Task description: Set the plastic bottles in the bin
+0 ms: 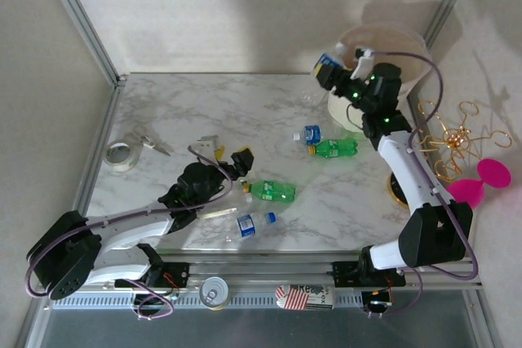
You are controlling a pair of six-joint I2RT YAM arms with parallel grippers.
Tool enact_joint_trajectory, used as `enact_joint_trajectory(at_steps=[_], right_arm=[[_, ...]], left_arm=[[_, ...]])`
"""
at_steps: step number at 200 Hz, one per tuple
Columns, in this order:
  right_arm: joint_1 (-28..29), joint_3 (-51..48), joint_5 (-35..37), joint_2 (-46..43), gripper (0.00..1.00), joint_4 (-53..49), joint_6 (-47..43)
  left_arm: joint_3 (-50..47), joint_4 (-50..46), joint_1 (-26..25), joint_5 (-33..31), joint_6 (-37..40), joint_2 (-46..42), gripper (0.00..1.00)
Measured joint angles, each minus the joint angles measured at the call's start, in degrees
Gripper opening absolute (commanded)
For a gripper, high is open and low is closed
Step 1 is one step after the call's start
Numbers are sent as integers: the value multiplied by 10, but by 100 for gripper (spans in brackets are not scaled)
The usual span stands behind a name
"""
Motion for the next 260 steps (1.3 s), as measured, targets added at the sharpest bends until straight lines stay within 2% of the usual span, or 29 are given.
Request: enact_joint_trajectory(at_steps=[47, 95, 136, 159, 207, 260], right_arm=[[-71, 66, 94, 1, 56, 19, -2], [-77, 118, 214, 52, 56, 24, -43], [-79, 130, 266, 100, 59, -10, -70], [-79, 130, 274, 117, 66, -30, -78], [-79, 160, 274, 143, 91, -73, -94], [-79, 174, 253, 123, 98, -88, -103]], left_arm=[[-37, -3, 30, -47, -47, -59, 100], [-79, -16, 48, -67, -85, -106, 100], [-106, -28, 61, -75, -110, -153, 99], [-114, -32, 65, -79, -118, -169, 99], [-119, -45, 72, -82, -130, -184, 100], [-125, -47, 78, -83, -141, -180, 100]])
